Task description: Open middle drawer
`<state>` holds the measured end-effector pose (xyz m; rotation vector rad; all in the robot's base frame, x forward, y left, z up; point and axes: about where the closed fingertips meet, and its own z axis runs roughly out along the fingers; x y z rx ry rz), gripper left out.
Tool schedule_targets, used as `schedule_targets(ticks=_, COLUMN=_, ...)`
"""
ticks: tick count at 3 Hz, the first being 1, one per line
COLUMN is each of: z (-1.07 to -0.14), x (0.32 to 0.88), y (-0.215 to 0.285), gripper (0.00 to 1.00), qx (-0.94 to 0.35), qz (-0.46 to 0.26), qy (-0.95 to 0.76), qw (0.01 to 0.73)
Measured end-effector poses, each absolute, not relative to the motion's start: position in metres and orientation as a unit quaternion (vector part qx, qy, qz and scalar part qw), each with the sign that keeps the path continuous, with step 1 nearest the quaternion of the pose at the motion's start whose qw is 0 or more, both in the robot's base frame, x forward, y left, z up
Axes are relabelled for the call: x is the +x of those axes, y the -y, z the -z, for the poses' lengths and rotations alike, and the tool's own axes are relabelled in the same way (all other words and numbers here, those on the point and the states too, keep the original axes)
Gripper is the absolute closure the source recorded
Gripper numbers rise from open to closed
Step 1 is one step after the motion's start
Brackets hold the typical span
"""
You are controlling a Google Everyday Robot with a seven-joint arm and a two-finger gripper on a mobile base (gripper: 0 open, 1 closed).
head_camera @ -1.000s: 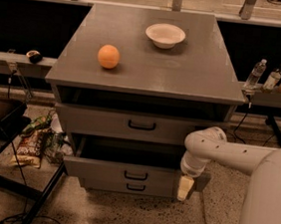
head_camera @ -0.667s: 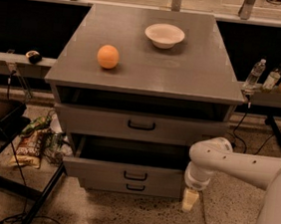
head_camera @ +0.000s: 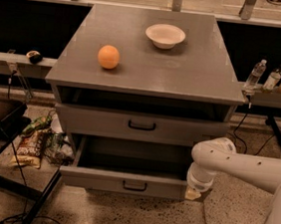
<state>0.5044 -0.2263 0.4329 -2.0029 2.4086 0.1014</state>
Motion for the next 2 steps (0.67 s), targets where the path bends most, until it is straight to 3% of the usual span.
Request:
schedule_targets(ticks=1, z=-0.4381, x=0.5080, y=0.2281, gripper=0.96, qx=-0.639, qz=-0.032, qy=-0.768, qw=0.004)
schedule_targets(ticks=2, z=-0.4381, x=0.5067, y=0.2289, gripper=1.00, qx=-0.639, qz=-0.032, qy=-0.768, qw=0.004)
